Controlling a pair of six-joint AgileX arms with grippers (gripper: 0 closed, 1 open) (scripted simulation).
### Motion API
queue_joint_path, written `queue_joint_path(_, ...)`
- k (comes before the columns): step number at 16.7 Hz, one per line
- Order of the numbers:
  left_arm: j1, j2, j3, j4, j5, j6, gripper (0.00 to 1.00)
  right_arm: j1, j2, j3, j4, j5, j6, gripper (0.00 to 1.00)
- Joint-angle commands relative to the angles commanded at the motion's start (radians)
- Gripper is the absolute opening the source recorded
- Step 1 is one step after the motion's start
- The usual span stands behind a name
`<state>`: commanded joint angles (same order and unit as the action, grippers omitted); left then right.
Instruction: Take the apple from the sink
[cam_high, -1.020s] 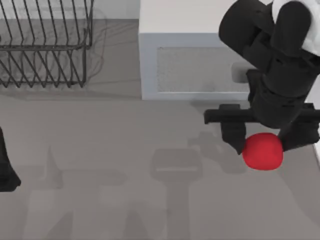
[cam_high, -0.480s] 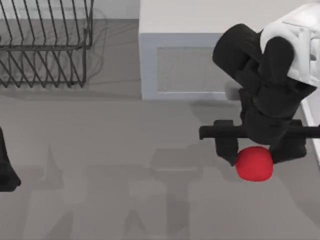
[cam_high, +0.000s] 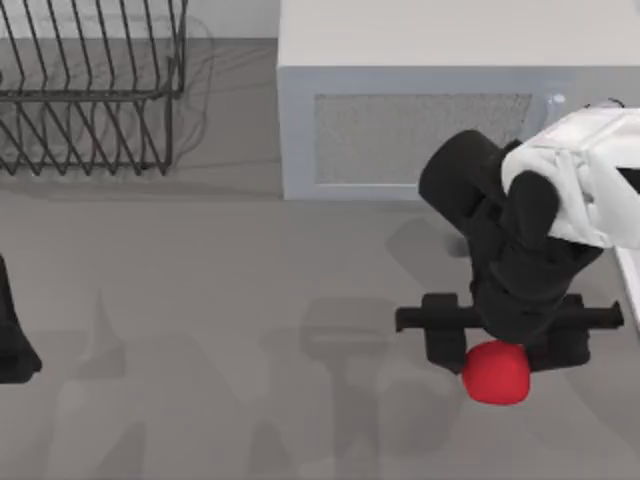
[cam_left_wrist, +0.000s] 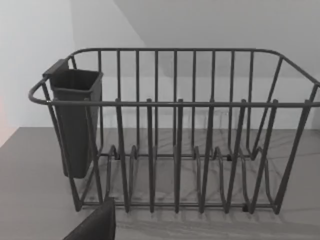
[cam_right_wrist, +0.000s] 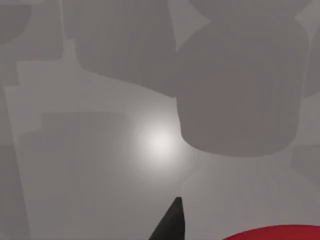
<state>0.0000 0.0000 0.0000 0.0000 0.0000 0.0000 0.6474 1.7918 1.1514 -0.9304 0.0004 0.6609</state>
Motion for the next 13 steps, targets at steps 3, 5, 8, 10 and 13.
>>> queue_joint_path(3, 0.000, 0.000, 0.000, 0.000, 0.000, 0.000, 1.00, 0.000, 0.000, 0.000, 0.000, 0.000, 0.000, 0.08)
queue_joint_path(5, 0.000, 0.000, 0.000, 0.000, 0.000, 0.000, 1.00, 0.000, 0.000, 0.000, 0.000, 0.000, 0.000, 0.23)
queue_joint_path(8, 0.000, 0.000, 0.000, 0.000, 0.000, 0.000, 1.00, 0.000, 0.000, 0.000, 0.000, 0.000, 0.000, 0.45)
queue_joint_path(10, 0.000, 0.000, 0.000, 0.000, 0.000, 0.000, 1.00, 0.000, 0.000, 0.000, 0.000, 0.000, 0.000, 0.60)
queue_joint_path(13, 0.000, 0.000, 0.000, 0.000, 0.000, 0.000, 1.00, 0.000, 0.000, 0.000, 0.000, 0.000, 0.000, 0.83)
